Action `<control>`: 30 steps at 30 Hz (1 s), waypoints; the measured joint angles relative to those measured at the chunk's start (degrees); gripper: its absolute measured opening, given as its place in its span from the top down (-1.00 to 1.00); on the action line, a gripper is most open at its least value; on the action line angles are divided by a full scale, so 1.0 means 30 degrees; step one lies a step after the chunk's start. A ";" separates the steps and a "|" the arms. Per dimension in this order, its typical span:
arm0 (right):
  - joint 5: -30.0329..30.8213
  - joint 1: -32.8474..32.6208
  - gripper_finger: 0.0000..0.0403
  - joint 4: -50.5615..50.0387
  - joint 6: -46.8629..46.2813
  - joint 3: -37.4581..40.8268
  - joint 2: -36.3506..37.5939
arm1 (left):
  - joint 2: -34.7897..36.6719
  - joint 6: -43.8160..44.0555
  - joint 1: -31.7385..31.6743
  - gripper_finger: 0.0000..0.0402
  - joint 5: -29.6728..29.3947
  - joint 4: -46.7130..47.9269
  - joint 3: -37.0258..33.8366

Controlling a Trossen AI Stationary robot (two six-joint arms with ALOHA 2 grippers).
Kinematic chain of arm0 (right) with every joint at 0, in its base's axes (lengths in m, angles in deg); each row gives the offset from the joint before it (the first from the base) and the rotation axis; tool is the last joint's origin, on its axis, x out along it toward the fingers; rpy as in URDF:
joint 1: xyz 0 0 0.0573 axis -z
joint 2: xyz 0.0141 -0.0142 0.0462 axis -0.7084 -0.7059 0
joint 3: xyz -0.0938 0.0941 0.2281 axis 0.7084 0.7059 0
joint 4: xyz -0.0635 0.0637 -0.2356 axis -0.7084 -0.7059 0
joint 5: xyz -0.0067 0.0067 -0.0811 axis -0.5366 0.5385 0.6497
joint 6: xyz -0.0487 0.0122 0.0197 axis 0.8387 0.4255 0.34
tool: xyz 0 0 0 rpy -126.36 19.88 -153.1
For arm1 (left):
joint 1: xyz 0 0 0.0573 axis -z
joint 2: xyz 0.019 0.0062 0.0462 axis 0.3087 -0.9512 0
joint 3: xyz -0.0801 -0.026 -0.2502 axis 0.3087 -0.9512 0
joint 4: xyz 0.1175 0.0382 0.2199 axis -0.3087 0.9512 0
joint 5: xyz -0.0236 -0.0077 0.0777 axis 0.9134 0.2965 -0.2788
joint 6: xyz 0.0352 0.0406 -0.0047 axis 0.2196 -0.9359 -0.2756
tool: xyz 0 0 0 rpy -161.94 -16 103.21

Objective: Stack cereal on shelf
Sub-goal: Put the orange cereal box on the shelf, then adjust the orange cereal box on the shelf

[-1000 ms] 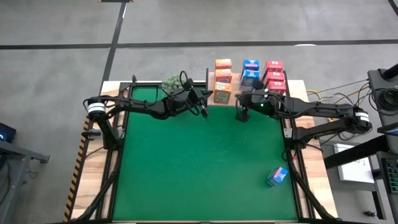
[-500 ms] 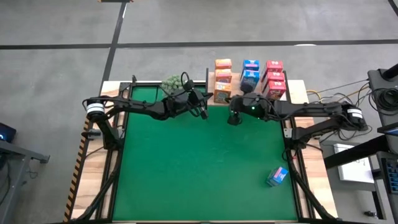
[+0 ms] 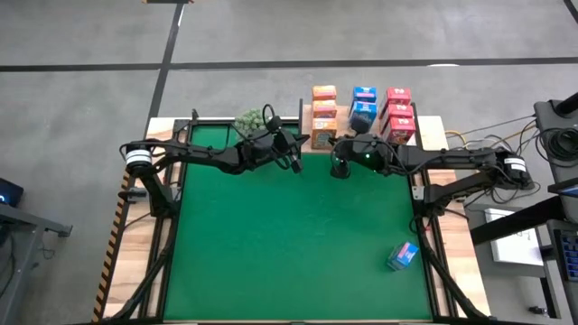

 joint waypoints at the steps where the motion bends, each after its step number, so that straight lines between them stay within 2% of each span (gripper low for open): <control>1: 0.0026 0.0010 0.96 0.0001 0.0007 0.0000 0.0000 | 0.0000 0.0050 0.0000 1.00 -0.0005 -0.0006 0.0000; 15: -0.0101 -0.0513 0.96 -0.0020 -0.0132 0.0000 0.0347 | -0.0007 -0.0022 0.0000 1.00 -0.0015 -0.0057 0.0000; 22: -0.0321 -0.1274 0.96 0.0068 -0.0707 0.0000 0.2039 | 0.0331 -0.0954 0.0179 1.00 -0.0036 0.0166 -0.0007; 26: -0.1550 -0.1020 0.96 0.0053 -0.1581 -0.0073 0.3321 | 0.0690 -0.1525 0.0312 1.00 -0.0044 0.0264 -0.0048; 30: -0.1733 -0.0636 0.96 -0.1115 -0.2392 -0.1343 0.3601 | 0.1306 -0.2281 0.0357 1.00 -0.0044 0.0318 -0.0051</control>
